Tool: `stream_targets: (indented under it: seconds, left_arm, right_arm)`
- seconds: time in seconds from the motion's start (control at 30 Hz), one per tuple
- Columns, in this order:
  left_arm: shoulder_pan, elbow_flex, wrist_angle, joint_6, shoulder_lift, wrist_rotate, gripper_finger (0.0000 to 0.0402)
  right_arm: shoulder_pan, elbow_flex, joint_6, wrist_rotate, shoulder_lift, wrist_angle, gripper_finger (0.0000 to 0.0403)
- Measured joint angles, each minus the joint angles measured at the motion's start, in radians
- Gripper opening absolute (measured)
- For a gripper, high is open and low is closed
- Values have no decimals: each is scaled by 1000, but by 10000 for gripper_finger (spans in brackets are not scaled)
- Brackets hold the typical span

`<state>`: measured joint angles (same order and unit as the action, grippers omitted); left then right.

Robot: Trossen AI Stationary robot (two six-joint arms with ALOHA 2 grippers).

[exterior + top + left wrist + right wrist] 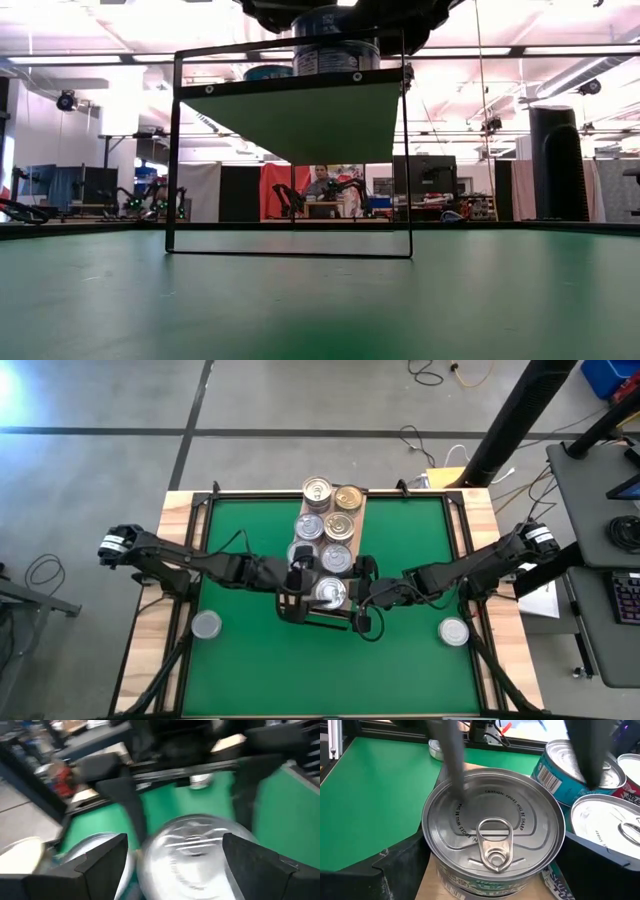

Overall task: Stack canned seafood by type on shelf
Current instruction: Stack the blue tuna can on top of the other blue can on the shelf

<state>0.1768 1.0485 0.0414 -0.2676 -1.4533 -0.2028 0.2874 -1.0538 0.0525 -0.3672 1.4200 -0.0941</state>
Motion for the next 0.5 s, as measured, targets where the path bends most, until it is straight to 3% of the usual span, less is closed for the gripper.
stream_targets:
  seconds: [0.13, 0.23, 0.33, 0.5]
  left_arm:
    - [6, 0, 16, 18, 0, 14, 308]
    - [6, 0, 26, 24, 0, 11, 282]
    - [6, 0, 47, 56, -5, 16, 218]
    - [6, 0, 90, 126, -40, 58, 60]
  right_arm:
    - [0, 0, 1, 0, 0, -3, 384]
    - [0, 0, 3, 0, 0, -4, 384]
    - [0, -1, 17, 0, 0, -6, 384]
    - [0, -1, 19, 0, 0, -5, 384]
